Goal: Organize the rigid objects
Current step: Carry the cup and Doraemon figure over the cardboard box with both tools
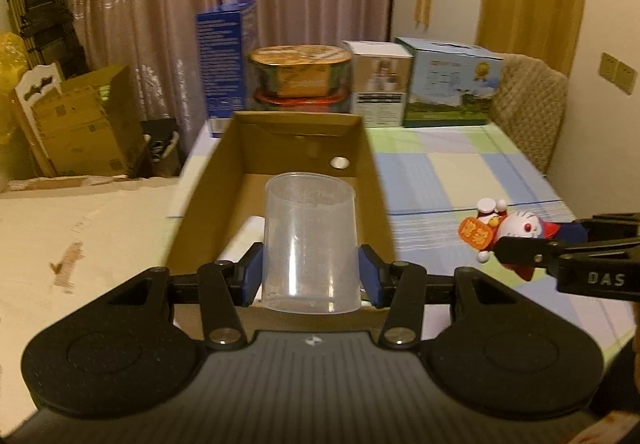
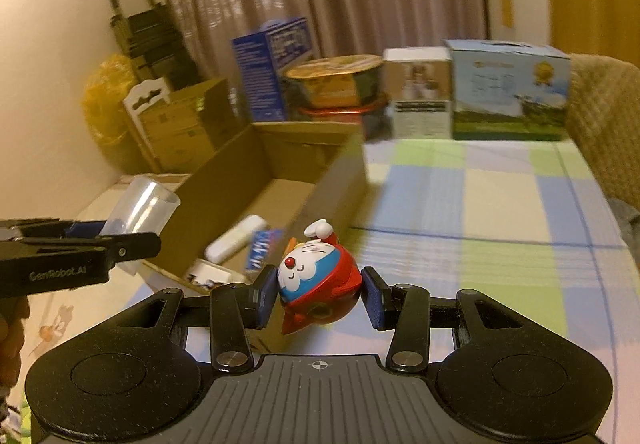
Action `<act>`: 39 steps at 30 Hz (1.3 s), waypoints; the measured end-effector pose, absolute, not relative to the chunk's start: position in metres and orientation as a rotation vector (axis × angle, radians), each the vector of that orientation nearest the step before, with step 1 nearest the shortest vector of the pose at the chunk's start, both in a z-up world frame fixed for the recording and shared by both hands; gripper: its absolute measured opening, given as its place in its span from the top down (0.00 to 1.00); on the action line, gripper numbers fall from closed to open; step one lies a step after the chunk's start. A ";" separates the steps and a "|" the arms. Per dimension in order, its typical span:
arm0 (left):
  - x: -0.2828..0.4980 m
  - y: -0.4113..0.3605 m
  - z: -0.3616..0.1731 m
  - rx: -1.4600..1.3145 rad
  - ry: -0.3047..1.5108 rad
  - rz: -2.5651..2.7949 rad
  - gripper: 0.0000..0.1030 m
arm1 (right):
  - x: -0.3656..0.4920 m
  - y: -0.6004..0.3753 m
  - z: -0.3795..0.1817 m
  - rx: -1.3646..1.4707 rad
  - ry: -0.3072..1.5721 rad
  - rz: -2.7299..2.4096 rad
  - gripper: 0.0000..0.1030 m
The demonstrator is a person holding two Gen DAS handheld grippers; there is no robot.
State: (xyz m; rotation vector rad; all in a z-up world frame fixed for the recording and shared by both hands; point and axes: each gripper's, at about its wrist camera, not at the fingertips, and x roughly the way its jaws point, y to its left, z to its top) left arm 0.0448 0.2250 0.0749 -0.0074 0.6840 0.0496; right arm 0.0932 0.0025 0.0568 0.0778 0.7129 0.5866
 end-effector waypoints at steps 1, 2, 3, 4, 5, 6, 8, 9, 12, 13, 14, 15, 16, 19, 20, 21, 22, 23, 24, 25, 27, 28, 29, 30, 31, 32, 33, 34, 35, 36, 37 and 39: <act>0.049 0.232 0.075 -0.002 0.687 0.059 0.57 | 0.097 0.008 0.057 0.071 0.720 0.597 0.60; 0.054 0.240 0.074 0.001 0.691 0.065 0.57 | 0.102 0.015 0.057 0.069 0.722 0.608 0.60; 0.057 0.246 0.074 0.003 0.693 0.069 0.57 | 0.107 0.021 0.057 0.067 0.725 0.619 0.60; 0.062 0.251 0.073 0.004 0.698 0.072 0.57 | 0.112 0.028 0.057 0.062 0.726 0.629 0.60; 0.066 0.257 0.071 0.007 0.703 0.075 0.57 | 0.117 0.035 0.057 0.057 0.729 0.639 0.60; 0.070 0.262 0.070 0.013 0.707 0.080 0.57 | 0.122 0.040 0.057 0.053 0.733 0.646 0.60; 0.079 0.269 0.067 0.018 0.716 0.079 0.57 | 0.133 0.052 0.055 0.037 0.739 0.659 0.60; 0.084 0.272 0.064 0.012 0.721 0.076 0.57 | 0.138 0.058 0.054 0.028 0.741 0.662 0.60; 0.097 0.278 0.056 0.009 0.739 0.069 0.57 | 0.151 0.073 0.051 0.010 0.749 0.675 0.60; 0.099 0.280 0.054 0.012 0.746 0.067 0.57 | 0.154 0.077 0.050 0.002 0.750 0.678 0.60; 0.103 0.282 0.051 0.011 0.753 0.065 0.57 | 0.158 0.081 0.048 -0.006 0.753 0.682 0.60; 0.106 0.283 0.048 0.011 0.758 0.063 0.57 | 0.161 0.085 0.047 -0.012 0.755 0.685 0.60; 0.109 0.285 0.045 0.014 0.764 0.063 0.57 | 0.164 0.088 0.046 -0.016 0.757 0.689 0.60; 0.118 0.290 0.037 0.022 0.782 0.060 0.57 | 0.170 0.095 0.042 -0.027 0.762 0.697 0.60; 0.120 0.291 0.035 0.025 0.789 0.059 0.57 | 0.172 0.097 0.040 -0.031 0.765 0.699 0.60; 0.123 0.293 0.032 0.030 0.794 0.058 0.57 | 0.174 0.098 0.038 -0.033 0.768 0.700 0.60; 0.125 0.294 0.030 0.032 0.799 0.057 0.57 | 0.177 0.100 0.036 -0.035 0.772 0.701 0.60; 0.127 0.295 0.029 0.033 0.803 0.056 0.57 | 0.180 0.102 0.035 -0.037 0.775 0.701 0.60; 0.128 0.296 0.027 0.035 0.806 0.055 0.57 | 0.182 0.103 0.034 -0.039 0.777 0.701 0.60; 0.130 0.297 0.026 0.036 0.808 0.054 0.57 | 0.185 0.104 0.032 -0.042 0.779 0.702 0.60; 0.134 0.299 0.023 0.040 0.814 0.054 0.57 | 0.188 0.107 0.031 -0.047 0.780 0.701 0.60; 0.136 0.299 0.021 0.042 0.816 0.052 0.57 | 0.190 0.108 0.031 -0.050 0.781 0.702 0.60; 0.138 0.300 0.020 0.043 0.819 0.049 0.57 | 0.192 0.109 0.031 -0.052 0.781 0.702 0.60; 0.140 0.300 0.019 0.044 0.822 0.047 0.57 | 0.195 0.111 0.030 -0.053 0.782 0.703 0.60; 0.142 0.300 0.018 0.047 0.825 0.044 0.57 | 0.196 0.112 0.030 -0.055 0.783 0.703 0.60; 0.144 0.300 0.017 0.049 0.827 0.041 0.57 | 0.198 0.113 0.030 -0.057 0.783 0.703 0.60; 0.146 0.300 0.016 0.051 0.829 0.038 0.57 | 0.200 0.114 0.029 -0.061 0.783 0.703 0.60; 0.148 0.301 0.015 0.052 0.831 0.036 0.57 | 0.202 0.116 0.028 -0.066 0.783 0.702 0.60; 0.151 0.301 0.014 0.056 0.834 0.033 0.57 | 0.205 0.117 0.028 -0.070 0.784 0.700 0.60; 0.153 0.301 0.013 0.061 0.838 0.031 0.57 | 0.208 0.119 0.027 -0.075 0.786 0.698 0.60; 0.156 0.301 0.011 0.067 0.842 0.029 0.57 | 0.210 0.120 0.026 -0.078 0.788 0.696 0.60; 0.161 0.301 0.009 0.079 0.850 0.026 0.57 | 0.215 0.122 0.024 -0.087 0.792 0.688 0.60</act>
